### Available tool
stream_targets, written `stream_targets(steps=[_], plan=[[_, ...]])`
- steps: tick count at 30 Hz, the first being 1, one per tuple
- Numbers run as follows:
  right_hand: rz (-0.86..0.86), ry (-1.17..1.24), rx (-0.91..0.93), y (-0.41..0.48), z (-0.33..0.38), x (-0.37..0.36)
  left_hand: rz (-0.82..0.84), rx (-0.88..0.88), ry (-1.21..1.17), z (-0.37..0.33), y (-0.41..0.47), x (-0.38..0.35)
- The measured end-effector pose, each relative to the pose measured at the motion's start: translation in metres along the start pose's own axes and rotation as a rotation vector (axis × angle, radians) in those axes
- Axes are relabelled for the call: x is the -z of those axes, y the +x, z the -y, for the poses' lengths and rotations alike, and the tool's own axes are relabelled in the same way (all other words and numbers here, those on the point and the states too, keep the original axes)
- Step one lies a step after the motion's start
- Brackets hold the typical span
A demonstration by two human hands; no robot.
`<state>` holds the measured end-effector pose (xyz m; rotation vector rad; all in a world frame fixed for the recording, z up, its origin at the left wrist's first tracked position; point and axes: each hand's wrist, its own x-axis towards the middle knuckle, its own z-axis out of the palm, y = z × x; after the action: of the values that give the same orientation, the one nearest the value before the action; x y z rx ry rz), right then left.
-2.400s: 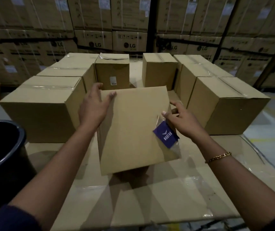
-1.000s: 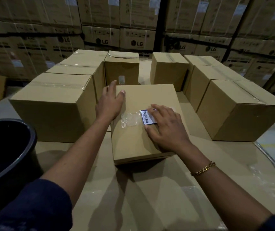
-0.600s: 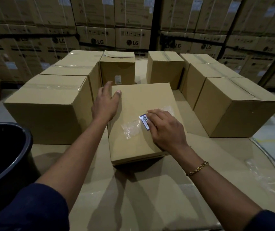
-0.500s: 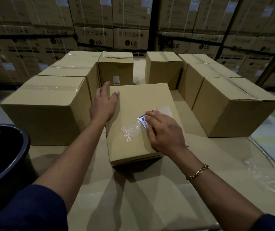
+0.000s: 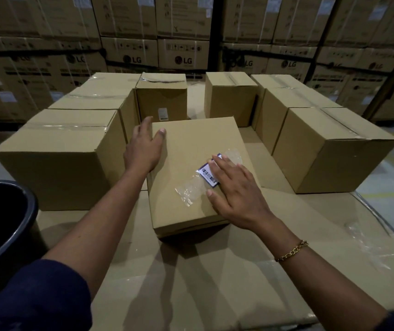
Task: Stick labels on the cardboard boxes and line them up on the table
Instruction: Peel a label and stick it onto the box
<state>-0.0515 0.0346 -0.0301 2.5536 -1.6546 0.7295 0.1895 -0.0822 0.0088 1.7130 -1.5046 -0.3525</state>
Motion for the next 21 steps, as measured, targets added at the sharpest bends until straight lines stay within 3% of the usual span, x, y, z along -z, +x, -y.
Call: stream_targets(steps=[10,21], plan=[[0.025,-0.043,0.074,-0.003,-0.015,0.011,0.004,0.003,0.006,0.002,0.003,-0.002],[-0.199,-0.121,0.064,0.007,-0.002,-0.005,0.010,0.005,0.014,0.002,0.005,-0.003]])
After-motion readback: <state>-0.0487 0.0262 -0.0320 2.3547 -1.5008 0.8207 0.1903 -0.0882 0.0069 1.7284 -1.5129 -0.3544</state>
